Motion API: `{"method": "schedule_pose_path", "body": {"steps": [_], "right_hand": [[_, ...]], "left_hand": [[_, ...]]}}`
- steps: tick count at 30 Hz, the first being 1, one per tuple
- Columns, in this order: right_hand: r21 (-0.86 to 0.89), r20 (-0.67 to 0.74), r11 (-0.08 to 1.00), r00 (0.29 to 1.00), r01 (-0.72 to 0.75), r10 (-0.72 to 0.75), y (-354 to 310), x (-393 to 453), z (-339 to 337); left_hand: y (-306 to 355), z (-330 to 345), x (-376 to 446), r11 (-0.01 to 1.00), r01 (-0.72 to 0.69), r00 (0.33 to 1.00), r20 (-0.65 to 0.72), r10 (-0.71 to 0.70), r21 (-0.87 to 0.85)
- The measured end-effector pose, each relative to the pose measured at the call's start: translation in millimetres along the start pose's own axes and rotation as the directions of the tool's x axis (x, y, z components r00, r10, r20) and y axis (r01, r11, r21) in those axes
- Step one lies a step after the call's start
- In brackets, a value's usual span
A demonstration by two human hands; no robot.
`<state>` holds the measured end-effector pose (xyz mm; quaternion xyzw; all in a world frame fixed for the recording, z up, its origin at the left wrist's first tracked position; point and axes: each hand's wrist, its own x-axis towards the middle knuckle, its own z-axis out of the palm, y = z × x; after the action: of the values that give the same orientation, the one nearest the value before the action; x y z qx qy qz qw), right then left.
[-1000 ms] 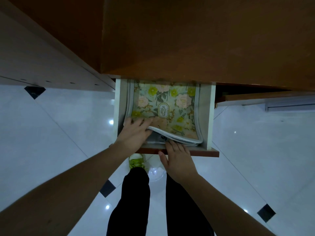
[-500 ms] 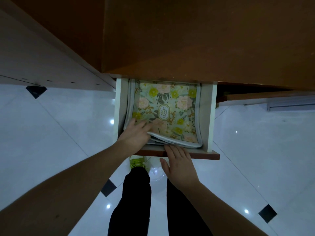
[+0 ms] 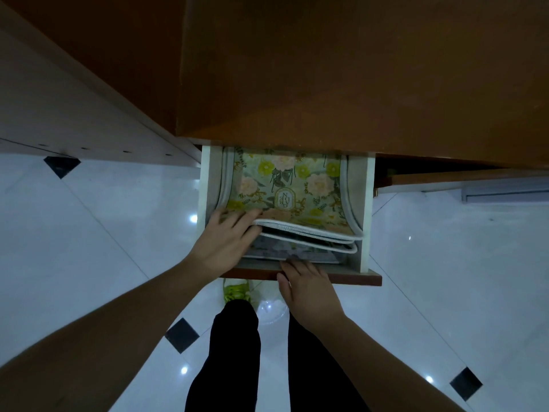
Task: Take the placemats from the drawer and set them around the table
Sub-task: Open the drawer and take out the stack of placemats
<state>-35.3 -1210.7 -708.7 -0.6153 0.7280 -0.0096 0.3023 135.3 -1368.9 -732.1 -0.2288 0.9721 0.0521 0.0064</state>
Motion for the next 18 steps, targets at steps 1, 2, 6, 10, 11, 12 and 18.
{"method": "schedule_pose_path", "body": {"steps": [1, 2, 6, 10, 11, 12, 18], "right_hand": [[0.01, 0.029, 1.0, 1.0, -0.006, 0.005, -1, 5, -2], [0.027, 0.066, 0.999, 0.998, -0.024, 0.023, -2, 12, -4], [0.022, 0.361, 0.994, 0.928, -0.106, 0.091, -4, 37, -10], [-0.036, 0.568, 0.988, 0.811, -0.149, 0.143, -5, 54, -12], [-0.029, 0.612, 0.986, 0.777, -0.166, 0.148, -7, 58, -15], [-0.025, 0.646, 0.98, 0.745, -0.195, 0.165, -9, 62, -18], [-0.005, 0.427, 0.986, 0.892, -0.164, 0.151, -13, 49, -10]], "left_hand": [[-2, -3, 3, 1.0, -0.003, 1.0, -0.013, 0.003, 0.001], [-4, -5, 6, 1.0, -0.011, 1.0, -0.024, 0.01, -0.006], [-13, -15, 16, 0.997, -0.047, 0.999, -0.018, 0.046, -0.06], [-18, -20, 19, 0.996, -0.054, 0.999, -0.004, 0.054, -0.066], [-19, -20, 19, 0.997, -0.049, 0.999, -0.001, 0.049, -0.059], [-19, -19, 19, 0.998, -0.042, 0.999, 0.004, 0.042, -0.053], [-14, -18, 17, 0.998, -0.015, 1.0, 0.016, 0.016, -0.054]]}}
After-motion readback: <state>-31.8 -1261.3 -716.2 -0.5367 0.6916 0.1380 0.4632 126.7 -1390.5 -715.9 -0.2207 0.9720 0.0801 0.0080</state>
